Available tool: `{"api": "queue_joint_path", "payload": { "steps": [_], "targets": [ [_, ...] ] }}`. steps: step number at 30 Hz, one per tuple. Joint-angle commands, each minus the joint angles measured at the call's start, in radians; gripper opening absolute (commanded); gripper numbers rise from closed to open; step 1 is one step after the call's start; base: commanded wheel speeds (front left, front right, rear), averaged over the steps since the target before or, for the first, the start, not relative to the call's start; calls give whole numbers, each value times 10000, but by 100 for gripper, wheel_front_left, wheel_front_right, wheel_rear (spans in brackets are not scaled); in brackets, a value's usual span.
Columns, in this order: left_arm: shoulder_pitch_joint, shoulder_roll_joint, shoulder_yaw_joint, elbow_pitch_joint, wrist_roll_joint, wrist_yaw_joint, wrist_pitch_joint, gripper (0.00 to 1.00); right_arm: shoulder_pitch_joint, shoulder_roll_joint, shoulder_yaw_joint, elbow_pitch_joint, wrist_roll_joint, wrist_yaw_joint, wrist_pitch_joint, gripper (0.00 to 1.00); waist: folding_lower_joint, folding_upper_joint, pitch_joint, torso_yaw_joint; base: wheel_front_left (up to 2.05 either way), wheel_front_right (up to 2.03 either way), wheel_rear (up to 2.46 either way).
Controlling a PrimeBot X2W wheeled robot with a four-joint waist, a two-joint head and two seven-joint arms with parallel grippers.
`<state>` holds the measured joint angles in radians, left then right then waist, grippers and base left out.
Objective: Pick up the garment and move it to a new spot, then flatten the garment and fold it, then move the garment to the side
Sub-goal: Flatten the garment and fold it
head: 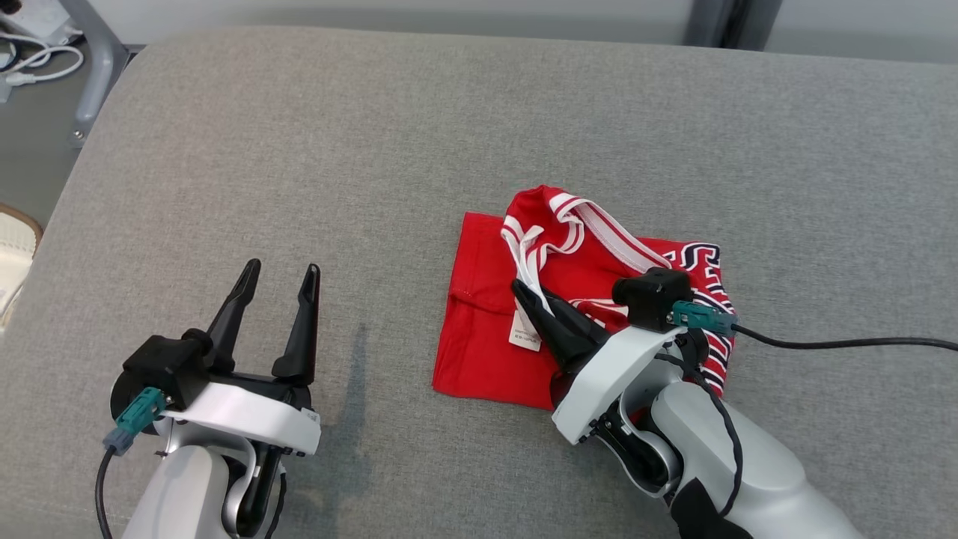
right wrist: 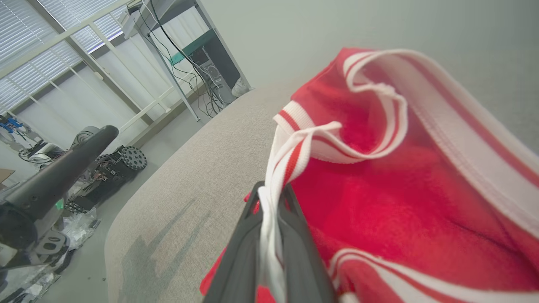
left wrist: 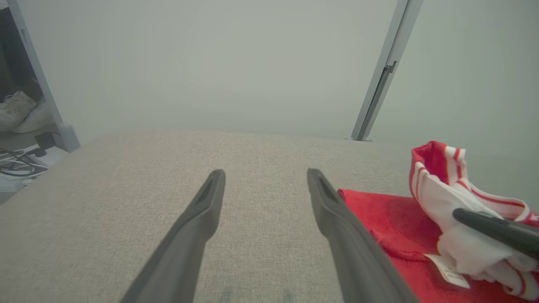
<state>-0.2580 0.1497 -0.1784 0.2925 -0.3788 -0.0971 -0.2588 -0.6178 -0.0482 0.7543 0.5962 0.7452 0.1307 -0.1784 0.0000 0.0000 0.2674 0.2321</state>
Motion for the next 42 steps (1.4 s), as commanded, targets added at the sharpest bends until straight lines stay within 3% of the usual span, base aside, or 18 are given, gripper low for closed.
{"api": "queue_joint_path", "payload": {
  "steps": [1,2,3,4,14,20,27,35,36,42],
  "targets": [
    [-221,24,7,34,-42,-55,-34,100,-239,-65,122,278,139,-1,-203,0,0,0,84,75,0,0,0],
    [-244,7,-4,67,-43,-53,-36,100,-322,-59,286,472,264,-1,-272,10,0,0,106,86,0,0,0],
    [-254,-7,-7,97,-49,-69,-39,100,-396,-52,454,589,363,-1,-335,42,0,0,125,90,0,0,0],
    [-261,-17,-7,130,-73,-84,-41,100,-491,-57,602,684,461,-1,-409,100,0,0,144,87,0,0,0],
    [-361,-28,87,295,9,-135,-45,100,-973,-55,1765,374,1014,-1,-822,100,0,0,65,-108,0,0,0],
    [-89,-5,287,233,130,-61,-42,100,-782,-60,1362,-782,452,-1,-895,100,0,0,-145,-332,0,0,0],
    [176,102,519,101,372,179,-43,100,268,-216,-793,-2145,-1022,-1,-893,100,0,0,-398,-577,0,0,0],
    [466,272,666,-68,541,367,-43,100,1909,-954,-4016,-2615,-2587,-1,-873,100,0,0,-731,-860,0,0,0],
    [516,325,672,-106,554,390,-43,100,2311,-1189,-4795,-2682,-2932,-1,-866,100,0,0,-815,-909,0,0,0],
    [761,472,640,-216,563,494,55,100,3575,-1637,-6664,-3140,-3731,-1,-455,100,0,0,-1113,-1046,0,0,0]
  ]
}}
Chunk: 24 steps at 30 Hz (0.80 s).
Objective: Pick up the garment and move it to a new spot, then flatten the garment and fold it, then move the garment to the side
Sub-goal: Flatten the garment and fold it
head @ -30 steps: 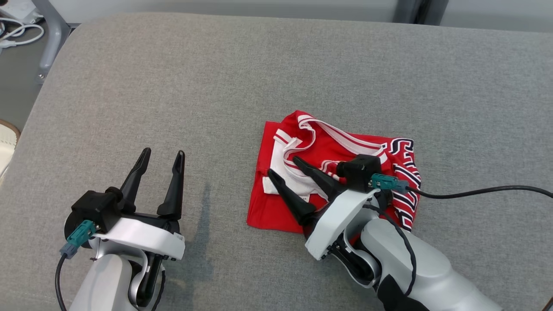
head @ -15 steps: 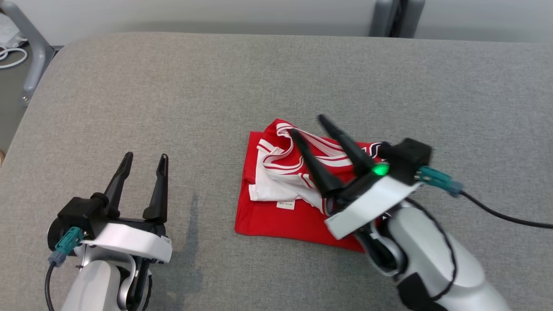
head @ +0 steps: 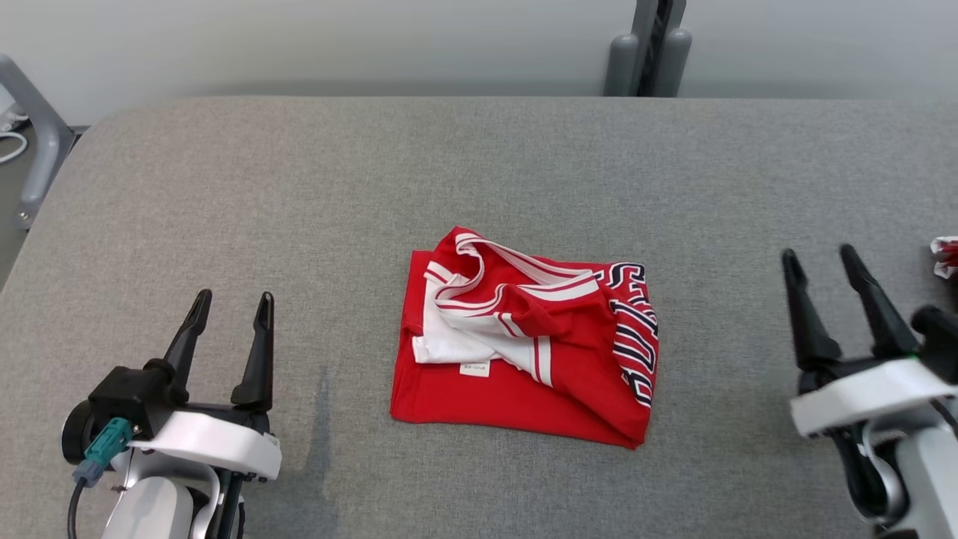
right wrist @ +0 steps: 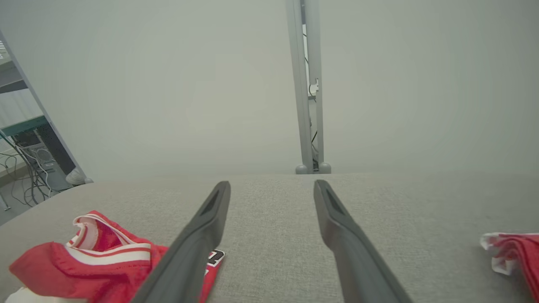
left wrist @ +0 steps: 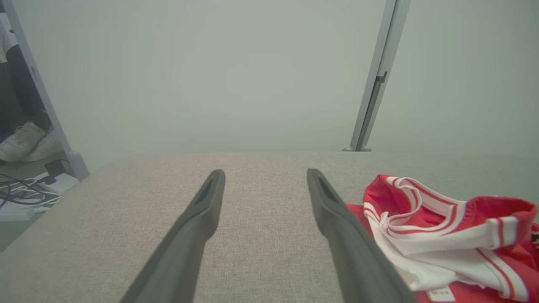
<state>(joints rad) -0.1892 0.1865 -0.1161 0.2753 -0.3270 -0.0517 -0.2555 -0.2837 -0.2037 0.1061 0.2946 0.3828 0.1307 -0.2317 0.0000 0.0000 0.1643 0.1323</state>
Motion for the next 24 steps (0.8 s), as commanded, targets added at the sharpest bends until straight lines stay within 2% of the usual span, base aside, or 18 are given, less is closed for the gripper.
{"api": "queue_joint_path", "payload": {
  "steps": [1,6,20,21,22,24],
  "targets": [
    [112,113,12,-69,38,61,42,100,440,-87,-449,-230,-180,-1,181,100,0,0,-125,-59,0,0,0],
    [254,184,-10,-223,-6,105,141,100,1198,166,-1167,-882,-492,-1,593,100,0,0,-229,-129,0,0,0],
    [277,245,-190,-464,-43,191,287,100,1514,484,-1427,-1592,-846,-1,1260,100,0,0,-236,17,0,0,0],
    [261,249,-196,-480,-55,192,289,100,1438,460,-1327,-1553,-808,-1,1313,41,0,0,-205,46,0,0,0],
    [240,249,-204,-483,-63,196,287,100,1336,435,-1216,-1493,-773,-1,1390,0,0,0,-176,73,0,0,0],
    [155,230,-226,-502,-55,195,286,100,1115,385,-960,-1344,-740,-1,1457,0,0,0,-87,145,0,0,0]
  ]
}}
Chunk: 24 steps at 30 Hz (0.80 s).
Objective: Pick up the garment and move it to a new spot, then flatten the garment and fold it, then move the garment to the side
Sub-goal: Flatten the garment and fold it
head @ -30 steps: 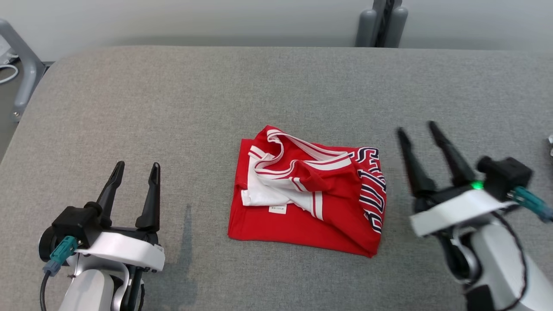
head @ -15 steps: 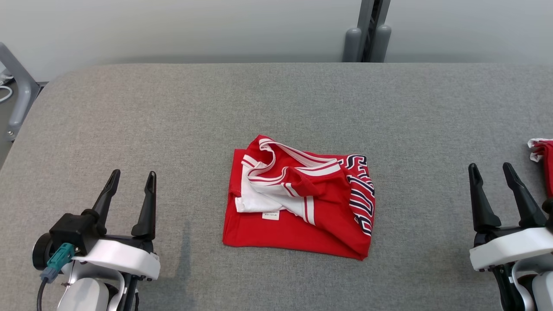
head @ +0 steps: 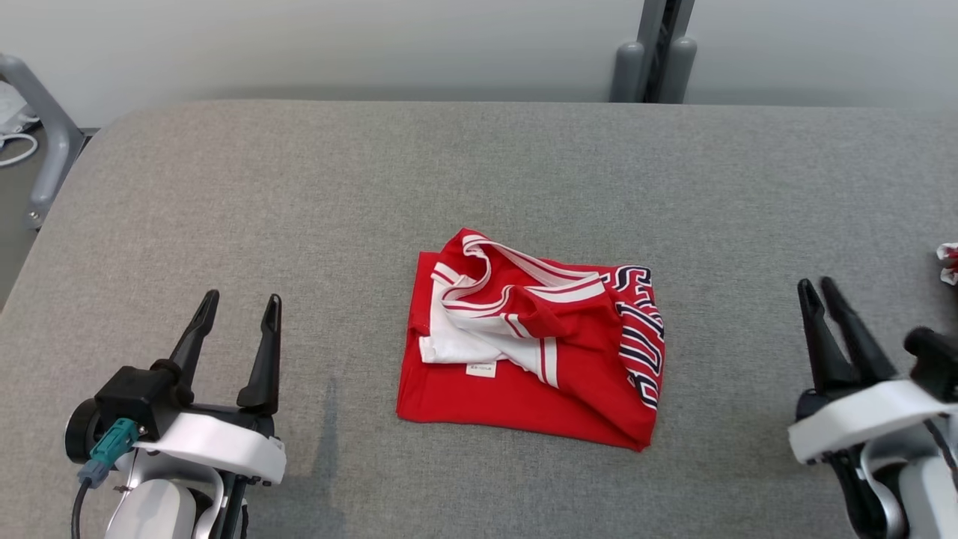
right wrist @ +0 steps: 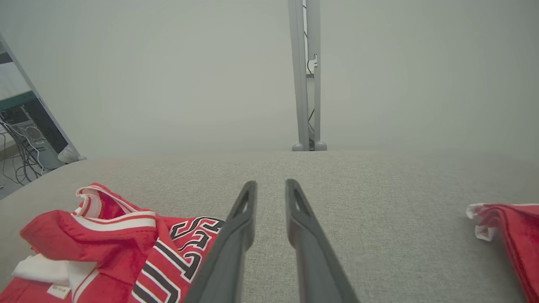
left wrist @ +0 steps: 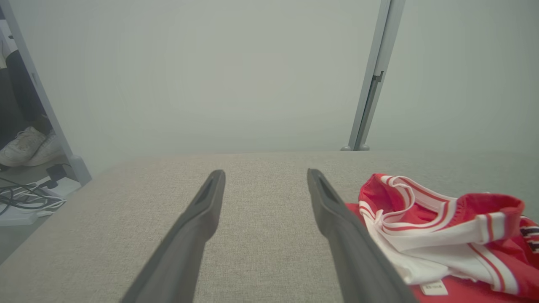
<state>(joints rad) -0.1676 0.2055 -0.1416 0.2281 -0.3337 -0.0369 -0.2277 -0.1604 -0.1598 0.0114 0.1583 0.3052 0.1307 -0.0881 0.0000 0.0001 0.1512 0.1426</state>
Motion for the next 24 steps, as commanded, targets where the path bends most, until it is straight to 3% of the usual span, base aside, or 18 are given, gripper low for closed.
{"api": "queue_joint_path", "payload": {
  "steps": [1,12,19,24],
  "targets": [
    [-109,30,10,-30,3,44,3,100,-244,-46,179,117,52,-1,64,0,0,-1,92,79,0,0,0],
    [-662,-181,-189,206,-110,-106,-147,100,-2261,115,3002,2447,819,-2,-25,0,0,-1,663,704,0,0,0],
    [-834,-286,-215,422,-209,-194,-247,100,-3114,8,3664,4380,1245,-1,-375,0,0,-1,851,1063,0,0,0],
    [-890,-320,-184,529,-219,-226,-303,100,-3485,83,4629,4943,1638,-1,-498,0,0,-1,944,1089,0,0,0]
  ]
}}
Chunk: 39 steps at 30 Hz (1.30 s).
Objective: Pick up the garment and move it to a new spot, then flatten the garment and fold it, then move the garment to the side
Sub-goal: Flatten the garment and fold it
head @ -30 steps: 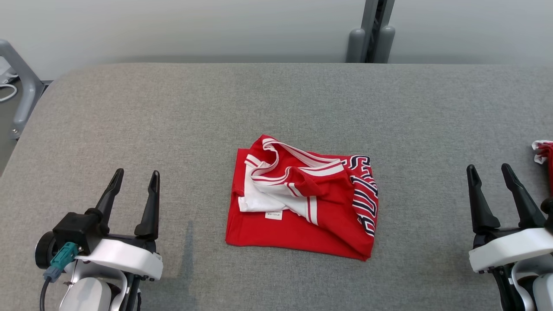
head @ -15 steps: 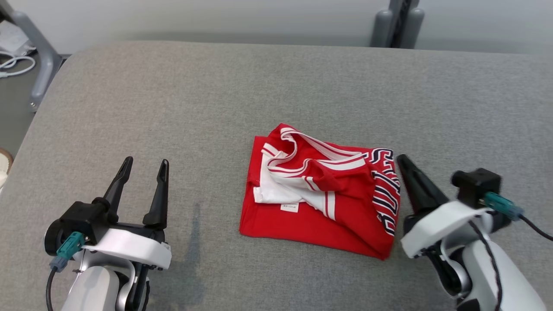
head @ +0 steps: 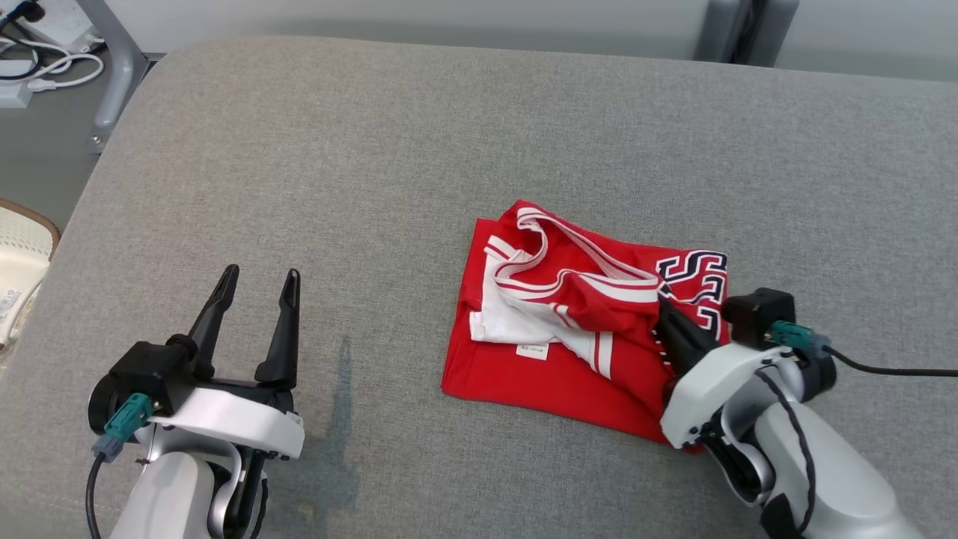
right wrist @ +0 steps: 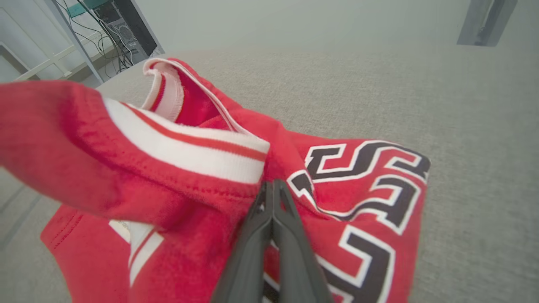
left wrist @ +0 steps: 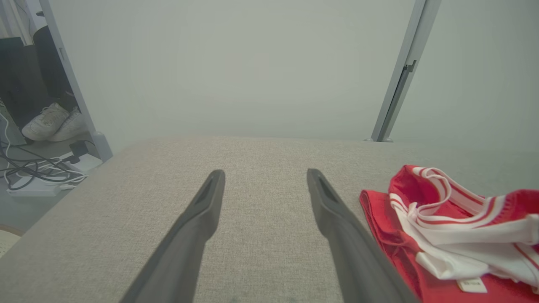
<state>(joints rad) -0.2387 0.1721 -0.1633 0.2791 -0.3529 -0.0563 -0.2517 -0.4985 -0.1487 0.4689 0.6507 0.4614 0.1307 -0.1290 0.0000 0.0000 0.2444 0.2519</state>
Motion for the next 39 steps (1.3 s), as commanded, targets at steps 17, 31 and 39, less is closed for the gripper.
{"api": "queue_joint_path", "payload": {
  "steps": [17,31,39],
  "targets": [
    [-174,-102,115,205,-12,-122,-113,100,-483,39,2566,-485,1357,-1,-524,0,0,0,-10,-101,0,0,0],
    [71,-124,321,114,107,-40,-114,100,4,-344,-54,-304,759,-2,-1236,0,0,0,-276,-375,0,0,0],
    [471,132,460,-133,220,90,-114,100,1572,-530,-3116,-2132,-595,-2,-1371,100,0,0,-815,-1005,0,0,0]
  ]
}}
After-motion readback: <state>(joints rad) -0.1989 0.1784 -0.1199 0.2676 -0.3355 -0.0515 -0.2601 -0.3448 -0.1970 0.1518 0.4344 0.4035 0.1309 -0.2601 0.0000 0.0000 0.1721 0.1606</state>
